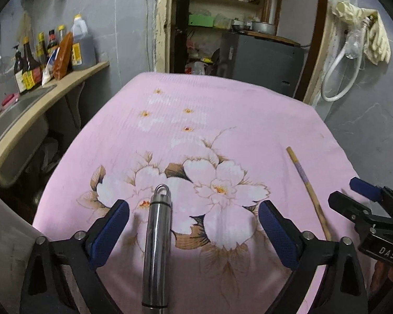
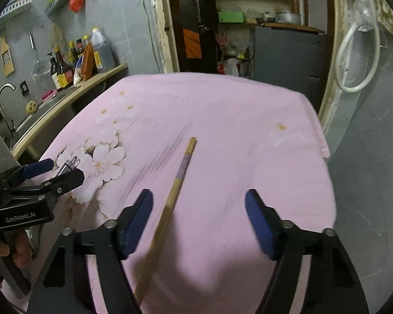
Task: Organize utensils
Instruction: 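Close the left gripper on the scraper handle while the right grasps the bamboo chopstick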
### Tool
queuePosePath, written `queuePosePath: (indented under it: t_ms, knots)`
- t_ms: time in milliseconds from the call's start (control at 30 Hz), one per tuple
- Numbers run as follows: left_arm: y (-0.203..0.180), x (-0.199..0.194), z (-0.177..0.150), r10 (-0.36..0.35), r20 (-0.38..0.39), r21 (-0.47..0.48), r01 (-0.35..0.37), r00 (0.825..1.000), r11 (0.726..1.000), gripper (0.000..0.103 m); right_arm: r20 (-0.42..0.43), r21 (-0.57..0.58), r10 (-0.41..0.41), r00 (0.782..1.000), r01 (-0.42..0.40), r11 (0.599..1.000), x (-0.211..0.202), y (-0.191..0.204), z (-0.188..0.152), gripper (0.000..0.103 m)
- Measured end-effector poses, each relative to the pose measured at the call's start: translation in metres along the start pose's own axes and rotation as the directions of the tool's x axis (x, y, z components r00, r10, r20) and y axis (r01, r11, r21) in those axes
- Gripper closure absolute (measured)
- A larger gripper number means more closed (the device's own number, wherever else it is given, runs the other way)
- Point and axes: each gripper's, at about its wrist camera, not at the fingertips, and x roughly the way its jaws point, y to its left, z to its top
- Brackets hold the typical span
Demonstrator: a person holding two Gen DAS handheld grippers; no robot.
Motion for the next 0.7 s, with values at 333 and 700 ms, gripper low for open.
queuePosePath:
  t_ms: [333,700]
  knots:
    - [0.023,0.016,0.007,0.032,-0.096,-0.137,-0.045,0.995,0.990,0.054,-0.118,-0.027,0.042,0.992,-0.045,0.999,0.040,0.015,0.017,0.068]
    - [0.017,0.021,0.012,0.096,-0.140,-0.075,-0.107,0.985,0.991,0.084,-0.184,-0.083,-0.053,0.982,0.038,0.996,0.066,0.045,0.043,0.082]
